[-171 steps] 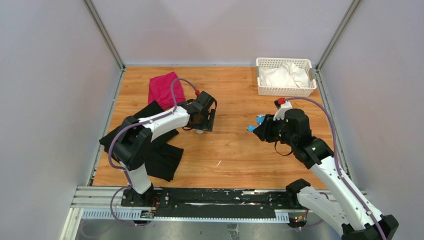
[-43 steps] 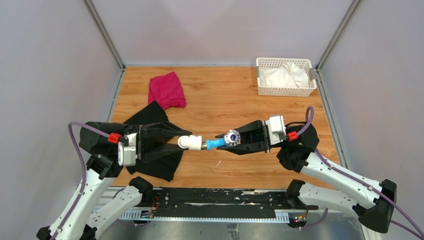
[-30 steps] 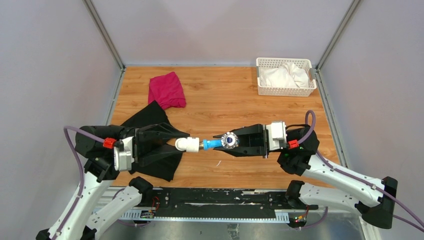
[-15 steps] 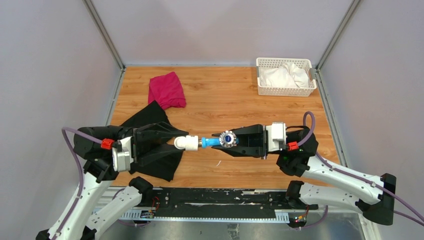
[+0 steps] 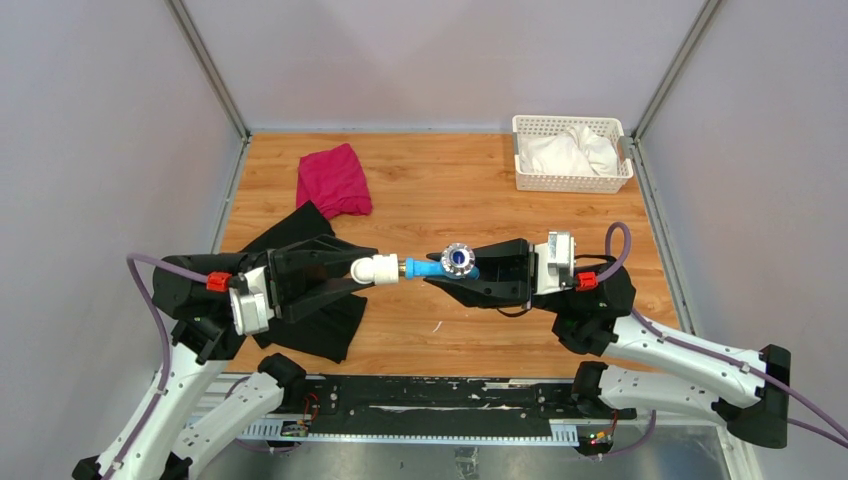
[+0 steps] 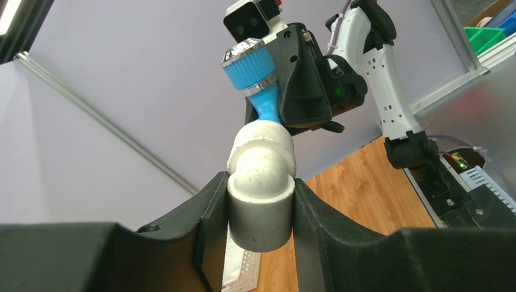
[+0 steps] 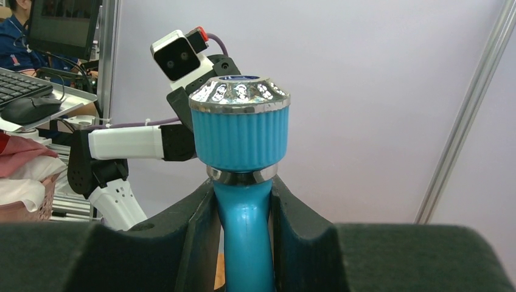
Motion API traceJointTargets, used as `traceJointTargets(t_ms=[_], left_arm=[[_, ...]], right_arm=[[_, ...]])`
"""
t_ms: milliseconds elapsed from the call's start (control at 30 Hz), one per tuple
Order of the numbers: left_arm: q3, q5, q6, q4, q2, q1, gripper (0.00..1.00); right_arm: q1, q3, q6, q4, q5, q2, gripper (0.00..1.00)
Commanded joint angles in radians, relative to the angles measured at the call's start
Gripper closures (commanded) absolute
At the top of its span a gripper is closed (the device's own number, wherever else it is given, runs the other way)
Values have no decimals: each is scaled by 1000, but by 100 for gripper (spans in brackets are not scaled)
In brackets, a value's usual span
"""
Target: Install the water faucets
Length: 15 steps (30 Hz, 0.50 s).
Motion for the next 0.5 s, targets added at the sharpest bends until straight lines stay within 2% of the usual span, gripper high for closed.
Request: traceJointTargets(t_ms=[0, 300, 467], left_arm=[[-15, 11, -6, 17, 25, -12, 100], [-14, 24, -12, 19, 45, -11, 100], [-28, 29, 20, 19, 59, -12, 100]], right_arm=[[18, 10, 32, -97, -6, 22, 100], [18, 95, 106, -273, -79, 39, 100], [15, 126, 191, -295, -80, 59, 100]])
